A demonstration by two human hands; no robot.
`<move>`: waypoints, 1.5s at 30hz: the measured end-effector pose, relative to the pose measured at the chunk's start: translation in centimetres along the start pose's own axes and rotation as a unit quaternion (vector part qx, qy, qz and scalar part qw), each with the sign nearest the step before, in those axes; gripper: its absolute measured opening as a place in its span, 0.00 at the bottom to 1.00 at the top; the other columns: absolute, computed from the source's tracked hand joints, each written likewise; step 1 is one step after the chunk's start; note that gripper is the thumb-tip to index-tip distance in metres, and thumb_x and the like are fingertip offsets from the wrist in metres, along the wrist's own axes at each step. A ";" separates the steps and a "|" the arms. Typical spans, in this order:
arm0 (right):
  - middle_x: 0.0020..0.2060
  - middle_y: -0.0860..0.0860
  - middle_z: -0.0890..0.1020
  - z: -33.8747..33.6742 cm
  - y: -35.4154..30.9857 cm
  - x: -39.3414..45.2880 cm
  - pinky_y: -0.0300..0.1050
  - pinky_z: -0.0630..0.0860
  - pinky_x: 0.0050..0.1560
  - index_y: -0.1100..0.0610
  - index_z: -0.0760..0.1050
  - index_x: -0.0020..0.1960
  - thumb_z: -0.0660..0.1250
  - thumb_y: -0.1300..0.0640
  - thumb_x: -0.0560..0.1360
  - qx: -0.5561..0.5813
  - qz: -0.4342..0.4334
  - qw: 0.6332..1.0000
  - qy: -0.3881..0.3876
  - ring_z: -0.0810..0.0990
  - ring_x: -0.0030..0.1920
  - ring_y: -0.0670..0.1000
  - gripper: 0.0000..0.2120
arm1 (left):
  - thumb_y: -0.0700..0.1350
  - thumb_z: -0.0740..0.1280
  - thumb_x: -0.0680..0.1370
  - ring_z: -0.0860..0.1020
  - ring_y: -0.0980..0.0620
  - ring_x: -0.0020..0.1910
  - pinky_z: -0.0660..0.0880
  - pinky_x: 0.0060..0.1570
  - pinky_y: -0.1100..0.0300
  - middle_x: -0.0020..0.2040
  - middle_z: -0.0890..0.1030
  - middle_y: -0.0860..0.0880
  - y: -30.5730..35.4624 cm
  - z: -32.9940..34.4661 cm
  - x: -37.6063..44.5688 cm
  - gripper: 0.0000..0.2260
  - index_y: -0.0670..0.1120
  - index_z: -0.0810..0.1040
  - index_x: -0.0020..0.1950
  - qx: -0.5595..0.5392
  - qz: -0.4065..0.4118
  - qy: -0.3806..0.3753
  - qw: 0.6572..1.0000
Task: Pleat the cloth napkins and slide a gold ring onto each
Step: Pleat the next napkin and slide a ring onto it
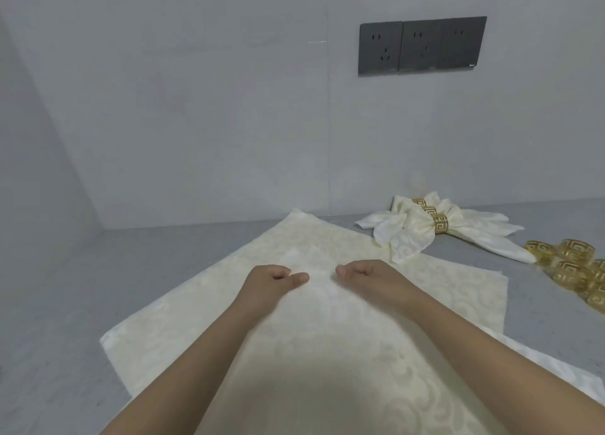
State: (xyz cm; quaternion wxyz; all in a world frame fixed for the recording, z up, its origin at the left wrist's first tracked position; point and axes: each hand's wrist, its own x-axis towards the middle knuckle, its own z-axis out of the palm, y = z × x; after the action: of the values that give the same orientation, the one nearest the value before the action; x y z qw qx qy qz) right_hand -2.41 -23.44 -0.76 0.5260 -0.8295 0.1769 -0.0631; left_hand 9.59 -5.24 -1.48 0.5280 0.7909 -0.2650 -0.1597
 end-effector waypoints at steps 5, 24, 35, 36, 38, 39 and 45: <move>0.23 0.42 0.68 1.5 1.0 4.2 0.37 0.66 0.29 0.54 0.67 0.31 0.70 0.53 0.73 -0.076 0.017 0.992 0.100 0.67 0.24 0.43 0.17 | 0.49 0.74 0.71 0.57 0.53 0.25 0.54 0.29 0.59 0.24 0.57 0.54 -1.6 0.2 3.6 0.26 0.48 0.56 0.27 0.116 -0.008 0.088 0.989; 0.51 0.49 0.78 5.1 2.5 11.4 0.45 0.68 0.59 0.49 0.77 0.56 0.63 0.49 0.77 -0.258 -0.023 0.953 0.155 0.74 0.57 0.51 0.10 | 0.38 0.71 0.72 0.76 0.55 0.40 0.68 0.34 0.65 0.40 0.78 0.51 -3.8 0.8 8.4 0.09 0.48 0.74 0.47 0.031 -0.030 0.160 0.986; 0.36 0.42 0.75 5.2 2.1 12.9 0.43 0.61 0.54 0.47 0.75 0.44 0.66 0.47 0.75 -0.220 0.002 0.966 0.138 0.73 0.53 0.49 0.04 | 0.40 0.75 0.70 0.79 0.57 0.38 0.71 0.34 0.67 0.40 0.81 0.53 -4.5 -0.6 9.0 0.07 0.51 0.81 0.42 -0.012 -0.045 0.113 0.992; 0.36 0.42 0.75 5.2 2.2 12.9 0.43 0.61 0.53 0.46 0.76 0.45 0.66 0.47 0.75 -0.218 -0.004 0.965 0.142 0.72 0.53 0.49 0.03 | 0.40 0.75 0.70 0.78 0.59 0.36 0.71 0.33 0.69 0.39 0.81 0.54 -4.5 -0.6 8.9 0.08 0.52 0.81 0.42 -0.014 -0.041 0.115 0.992; 0.35 0.41 0.74 5.3 2.4 12.8 0.42 0.60 0.52 0.46 0.76 0.43 0.66 0.49 0.75 -0.208 -0.014 0.966 0.155 0.70 0.51 0.48 0.03 | 0.40 0.75 0.70 0.78 0.61 0.36 0.71 0.33 0.72 0.38 0.81 0.55 -4.7 -0.4 8.7 0.08 0.52 0.81 0.42 -0.016 -0.031 0.118 0.992; 0.34 0.41 0.74 5.3 2.4 12.7 0.42 0.60 0.51 0.46 0.75 0.42 0.67 0.49 0.75 -0.200 -0.017 0.967 0.159 0.69 0.50 0.47 0.04 | 0.40 0.75 0.70 0.78 0.61 0.36 0.71 0.34 0.72 0.38 0.81 0.55 -4.8 -0.5 8.7 0.08 0.52 0.81 0.42 -0.017 -0.026 0.119 0.992; 0.34 0.41 0.76 5.1 2.4 13.0 0.41 0.55 0.48 0.46 0.74 0.39 0.69 0.51 0.74 -0.152 -0.028 0.976 0.153 0.68 0.50 0.46 0.06 | 0.41 0.75 0.70 0.79 0.61 0.37 0.72 0.39 0.69 0.38 0.81 0.54 -5.0 -1.0 8.7 0.07 0.51 0.83 0.44 -0.038 -0.015 0.099 0.994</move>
State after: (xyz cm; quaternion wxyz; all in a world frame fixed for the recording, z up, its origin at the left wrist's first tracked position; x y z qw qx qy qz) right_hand 10.64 -24.65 -6.18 0.3585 -0.8850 0.2390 -0.1763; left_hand 18.40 -8.12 -5.50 0.5789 0.7862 -0.1928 -0.0984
